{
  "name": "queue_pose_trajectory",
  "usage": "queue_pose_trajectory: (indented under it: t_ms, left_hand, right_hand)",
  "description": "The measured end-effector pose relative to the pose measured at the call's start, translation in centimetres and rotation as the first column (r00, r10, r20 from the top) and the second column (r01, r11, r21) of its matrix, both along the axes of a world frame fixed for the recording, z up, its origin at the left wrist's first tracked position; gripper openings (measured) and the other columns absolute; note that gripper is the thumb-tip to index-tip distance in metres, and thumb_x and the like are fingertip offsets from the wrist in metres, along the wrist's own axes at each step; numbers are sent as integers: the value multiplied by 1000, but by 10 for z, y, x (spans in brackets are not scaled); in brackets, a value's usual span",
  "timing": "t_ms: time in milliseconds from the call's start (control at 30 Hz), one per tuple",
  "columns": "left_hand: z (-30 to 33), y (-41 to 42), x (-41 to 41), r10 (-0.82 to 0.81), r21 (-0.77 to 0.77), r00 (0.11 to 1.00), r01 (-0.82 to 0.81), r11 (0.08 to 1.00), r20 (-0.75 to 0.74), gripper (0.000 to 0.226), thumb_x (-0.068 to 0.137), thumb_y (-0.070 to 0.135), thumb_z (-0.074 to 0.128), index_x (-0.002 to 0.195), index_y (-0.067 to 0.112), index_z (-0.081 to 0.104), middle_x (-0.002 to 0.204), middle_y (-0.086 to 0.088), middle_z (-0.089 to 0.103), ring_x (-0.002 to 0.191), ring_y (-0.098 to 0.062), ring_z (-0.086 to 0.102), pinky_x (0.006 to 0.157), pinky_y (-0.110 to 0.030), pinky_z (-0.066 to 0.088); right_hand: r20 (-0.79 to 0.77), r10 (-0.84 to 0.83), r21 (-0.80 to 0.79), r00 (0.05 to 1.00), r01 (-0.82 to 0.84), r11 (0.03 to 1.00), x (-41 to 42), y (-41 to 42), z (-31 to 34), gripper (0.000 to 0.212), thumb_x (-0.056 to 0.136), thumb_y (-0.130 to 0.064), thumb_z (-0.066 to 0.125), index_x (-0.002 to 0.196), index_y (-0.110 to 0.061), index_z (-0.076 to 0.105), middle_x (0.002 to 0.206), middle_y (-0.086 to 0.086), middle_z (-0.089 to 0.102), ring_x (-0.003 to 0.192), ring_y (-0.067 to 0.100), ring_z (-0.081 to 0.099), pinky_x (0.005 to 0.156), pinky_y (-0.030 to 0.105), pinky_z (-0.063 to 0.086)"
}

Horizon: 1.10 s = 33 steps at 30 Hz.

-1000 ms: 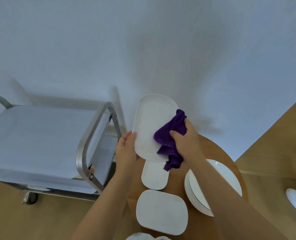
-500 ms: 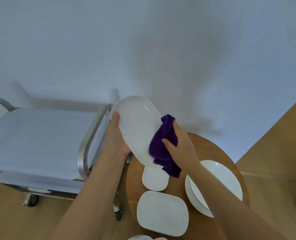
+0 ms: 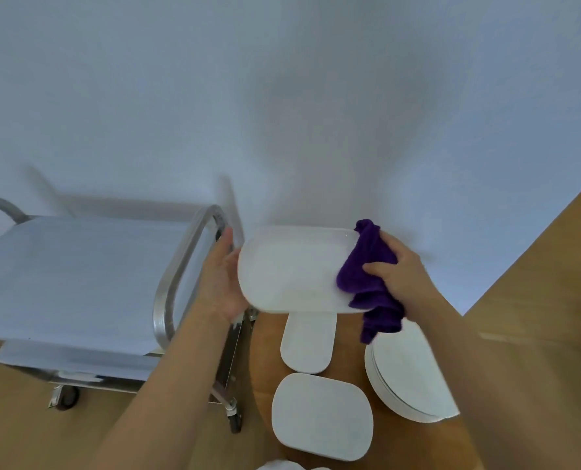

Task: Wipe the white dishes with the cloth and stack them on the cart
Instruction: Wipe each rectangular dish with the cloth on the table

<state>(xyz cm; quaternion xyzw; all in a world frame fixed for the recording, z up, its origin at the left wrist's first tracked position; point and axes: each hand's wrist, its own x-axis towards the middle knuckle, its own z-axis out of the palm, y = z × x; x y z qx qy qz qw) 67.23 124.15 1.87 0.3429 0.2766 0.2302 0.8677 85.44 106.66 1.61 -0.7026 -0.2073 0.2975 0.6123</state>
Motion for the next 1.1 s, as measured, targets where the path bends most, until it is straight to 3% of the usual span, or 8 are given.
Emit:
queue_pose_trajectory:
  t_ms: [167, 267, 467, 600, 833, 933, 1000, 1100]
  left_hand:
    - [2, 3, -3, -281, 55, 891, 320, 946, -358, 30, 92, 37, 56, 104, 13, 71, 95, -10, 71, 78, -23, 70, 68, -35, 56]
    - [-3, -4, 0, -209, 202, 886, 314, 928, -414, 31, 98, 35, 50, 97, 17, 75, 93, -7, 75, 78, -19, 72, 61, -28, 56]
    - [1, -12, 2, -26, 385, 894, 218, 897, -447, 20, 97, 24, 54, 98, 18, 73, 88, -3, 75, 73, -16, 71, 56, -26, 54]
    - [-6, -17, 5, 120, 381, 900, 55, 923, -420, 15, 94, 23, 59, 93, 16, 73, 84, -3, 75, 75, -19, 71, 58, -28, 55]
    - [-12, -37, 29, 251, 275, 912, -162, 948, -325, 12, 93, 22, 60, 89, 21, 71, 85, -6, 75, 82, -24, 71, 75, -38, 58]
    - [-3, -32, 34, 311, 219, 910, -255, 942, -274, 11, 94, 24, 60, 90, 20, 69, 81, -3, 75, 73, -19, 73, 63, -31, 59]
    - [5, -26, 30, 309, 201, 913, -260, 944, -268, 10, 94, 23, 61, 87, 20, 68, 71, -1, 74, 62, -17, 72, 53, -29, 58]
    - [10, -20, 22, 242, 207, 922, -185, 961, -301, 9, 94, 20, 60, 93, 18, 69, 81, -4, 74, 79, -25, 70, 70, -38, 60]
  right_hand:
    - [339, 247, -180, 908, -195, 964, 13, 3, 11, 60, 83, -7, 60, 130, -41, 46, 109, -18, 63, 87, 2, 62, 72, 18, 51]
    - [618, 296, -376, 728, -58, 925, 10, 8, 1, 58, 91, -16, 52, 143, -30, 31, 119, -9, 49, 99, 12, 50, 81, 26, 42]
    - [799, 355, -459, 485, 111, 881, -5, 7, -30, 51, 93, -13, 43, 143, -18, 33, 140, 6, 42, 117, 23, 44, 86, 30, 45]
    - [766, 340, -448, 546, 74, 891, -27, 10, -41, 52, 87, -14, 37, 138, -17, 43, 150, 4, 32, 140, 23, 23, 110, 38, 26]
    - [778, 308, -344, 548, -39, 938, -77, 17, -37, 58, 77, -26, 31, 131, -23, 51, 140, -6, 47, 136, 13, 33, 114, 51, -1]
    - [759, 328, -265, 563, -194, 945, -104, 19, -37, 63, 74, -39, 35, 135, -29, 45, 143, -13, 42, 138, 6, 26, 114, 46, -10]
    - [798, 366, -257, 478, -279, 925, -105, 15, -43, 64, 76, -44, 51, 137, -30, 41, 143, -13, 42, 137, 5, 27, 114, 44, 0]
    - [942, 274, -241, 196, -177, 954, -87, 10, -51, 67, 67, -35, 80, 127, -20, 54, 130, -1, 58, 124, 20, 51, 106, 52, 28]
